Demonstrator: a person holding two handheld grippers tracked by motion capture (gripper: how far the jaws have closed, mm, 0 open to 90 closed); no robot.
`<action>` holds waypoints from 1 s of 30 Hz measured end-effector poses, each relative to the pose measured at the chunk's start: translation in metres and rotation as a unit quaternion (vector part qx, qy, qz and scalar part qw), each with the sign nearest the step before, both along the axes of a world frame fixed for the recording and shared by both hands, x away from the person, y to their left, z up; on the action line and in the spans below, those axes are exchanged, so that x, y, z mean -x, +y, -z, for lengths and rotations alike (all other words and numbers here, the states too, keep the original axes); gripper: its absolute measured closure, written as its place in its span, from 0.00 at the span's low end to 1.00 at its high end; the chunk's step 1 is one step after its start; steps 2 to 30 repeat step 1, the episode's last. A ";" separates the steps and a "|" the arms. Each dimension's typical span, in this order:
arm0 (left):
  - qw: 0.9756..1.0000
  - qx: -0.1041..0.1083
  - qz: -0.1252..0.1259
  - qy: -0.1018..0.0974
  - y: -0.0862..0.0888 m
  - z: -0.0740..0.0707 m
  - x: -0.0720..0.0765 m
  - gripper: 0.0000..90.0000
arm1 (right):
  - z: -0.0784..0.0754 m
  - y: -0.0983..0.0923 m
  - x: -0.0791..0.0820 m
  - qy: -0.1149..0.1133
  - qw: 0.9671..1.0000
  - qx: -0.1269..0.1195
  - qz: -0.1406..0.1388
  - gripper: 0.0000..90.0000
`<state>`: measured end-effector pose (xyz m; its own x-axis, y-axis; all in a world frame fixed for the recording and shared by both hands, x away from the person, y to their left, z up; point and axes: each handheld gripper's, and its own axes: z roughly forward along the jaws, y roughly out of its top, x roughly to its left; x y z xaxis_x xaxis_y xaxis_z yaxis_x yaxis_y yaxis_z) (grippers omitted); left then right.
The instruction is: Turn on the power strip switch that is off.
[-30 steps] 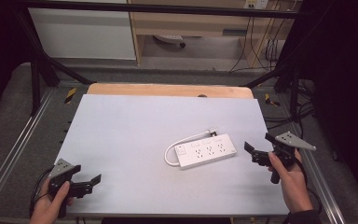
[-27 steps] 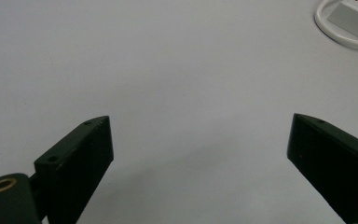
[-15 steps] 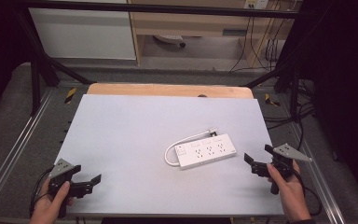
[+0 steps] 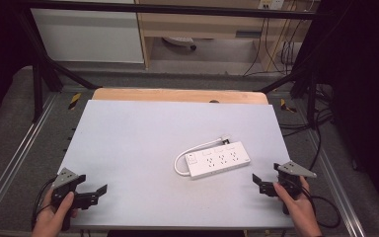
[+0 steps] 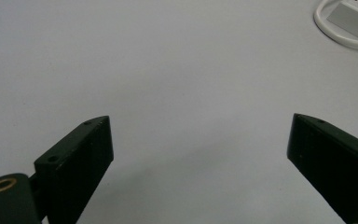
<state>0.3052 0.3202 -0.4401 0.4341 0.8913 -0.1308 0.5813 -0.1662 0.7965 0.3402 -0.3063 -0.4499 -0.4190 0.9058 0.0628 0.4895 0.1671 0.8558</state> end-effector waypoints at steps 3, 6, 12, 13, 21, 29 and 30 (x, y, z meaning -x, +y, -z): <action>1.000 0.000 0.001 0.000 0.000 0.000 0.000 0.08 | 0.001 0.001 -0.001 0.005 1.000 0.007 0.001 0.04; 1.000 0.000 0.001 0.000 0.000 0.000 0.000 0.08 | 0.001 0.001 -0.001 0.005 1.000 0.007 0.001 0.04; 1.000 0.000 0.001 0.000 0.000 0.000 0.000 0.08 | 0.001 0.001 -0.001 0.005 1.000 0.007 0.001 0.04; 1.000 0.000 0.001 0.000 0.000 0.000 0.000 0.08 | 0.001 0.001 -0.001 0.005 1.000 0.007 0.001 0.04; 1.000 0.000 0.001 0.000 0.000 0.000 0.000 0.08 | 0.001 0.001 -0.001 0.005 1.000 0.007 0.001 0.04; 1.000 0.000 0.001 0.000 0.000 0.000 0.000 0.08 | 0.001 0.001 -0.001 0.005 1.000 0.007 0.001 0.04; 1.000 0.000 0.001 0.000 0.000 0.000 0.000 0.08 | 0.001 0.001 -0.001 0.005 1.000 0.007 0.001 0.04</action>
